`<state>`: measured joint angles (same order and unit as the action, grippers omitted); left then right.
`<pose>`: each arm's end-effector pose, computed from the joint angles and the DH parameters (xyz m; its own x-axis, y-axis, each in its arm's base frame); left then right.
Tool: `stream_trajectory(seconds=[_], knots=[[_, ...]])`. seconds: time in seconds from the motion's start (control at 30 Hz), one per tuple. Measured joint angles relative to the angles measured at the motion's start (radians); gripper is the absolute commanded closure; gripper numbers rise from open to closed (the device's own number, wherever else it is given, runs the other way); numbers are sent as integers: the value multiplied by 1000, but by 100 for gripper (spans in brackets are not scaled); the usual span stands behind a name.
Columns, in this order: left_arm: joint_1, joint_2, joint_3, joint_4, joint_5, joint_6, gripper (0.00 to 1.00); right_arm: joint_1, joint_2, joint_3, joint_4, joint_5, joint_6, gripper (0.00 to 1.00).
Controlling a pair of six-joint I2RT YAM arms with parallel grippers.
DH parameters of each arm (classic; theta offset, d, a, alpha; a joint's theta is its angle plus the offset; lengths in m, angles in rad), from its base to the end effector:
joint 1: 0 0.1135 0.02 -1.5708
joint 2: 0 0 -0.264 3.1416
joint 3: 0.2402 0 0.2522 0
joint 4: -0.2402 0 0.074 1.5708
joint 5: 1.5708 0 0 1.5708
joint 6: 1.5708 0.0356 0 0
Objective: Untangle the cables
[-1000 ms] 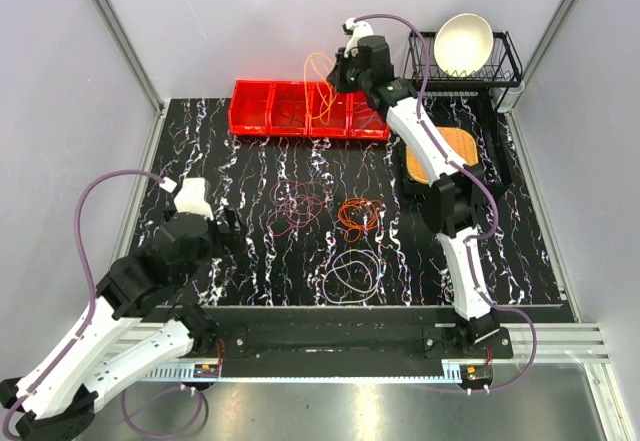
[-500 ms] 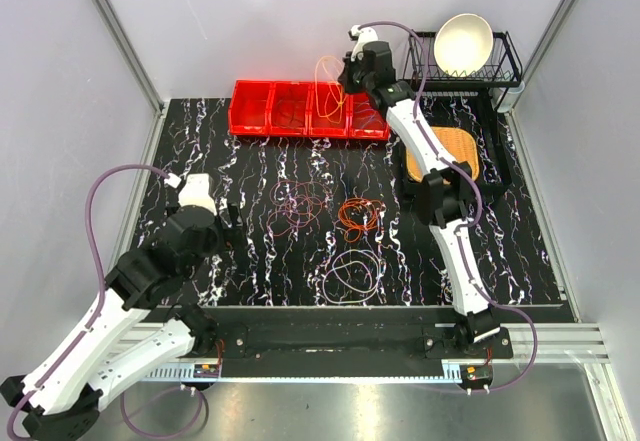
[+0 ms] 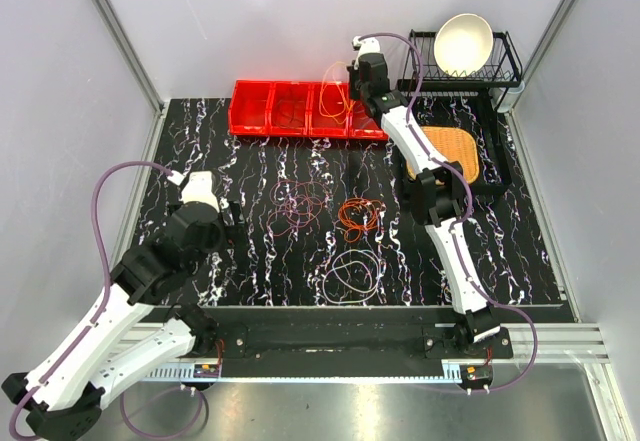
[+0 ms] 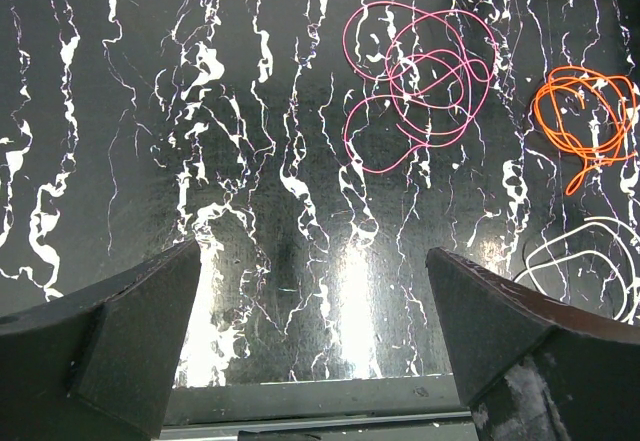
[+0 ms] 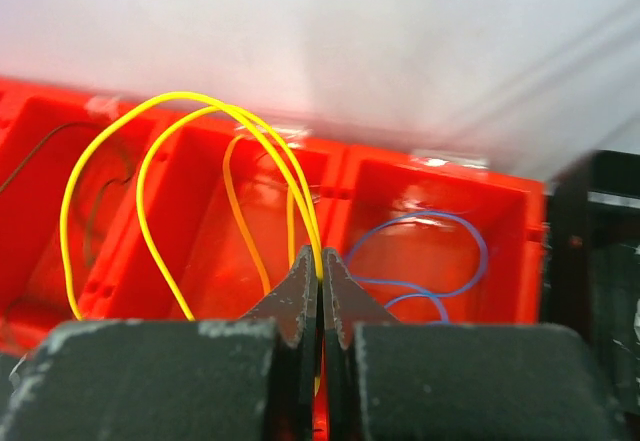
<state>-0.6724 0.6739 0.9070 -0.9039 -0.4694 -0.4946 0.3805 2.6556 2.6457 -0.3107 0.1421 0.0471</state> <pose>0.1047 -0.0628 0.3275 -0.5601 -0.0952 -0.8229 0.0141 0.9921 -0.1243 0.5614 0.2191 0.2600 -0.3037 -0.0713 -0.9501 -0.2288 0.9735 0.0001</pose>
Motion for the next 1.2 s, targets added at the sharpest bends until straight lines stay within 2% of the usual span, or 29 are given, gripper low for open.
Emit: stream_trajectory(seconds=[0.57, 1.2], knots=[[13, 5, 0, 1, 13, 0, 1, 33, 64, 37, 52, 192, -5, 99], [25, 2, 0, 8, 22, 7, 1, 54, 79, 55, 94, 172, 11, 100]])
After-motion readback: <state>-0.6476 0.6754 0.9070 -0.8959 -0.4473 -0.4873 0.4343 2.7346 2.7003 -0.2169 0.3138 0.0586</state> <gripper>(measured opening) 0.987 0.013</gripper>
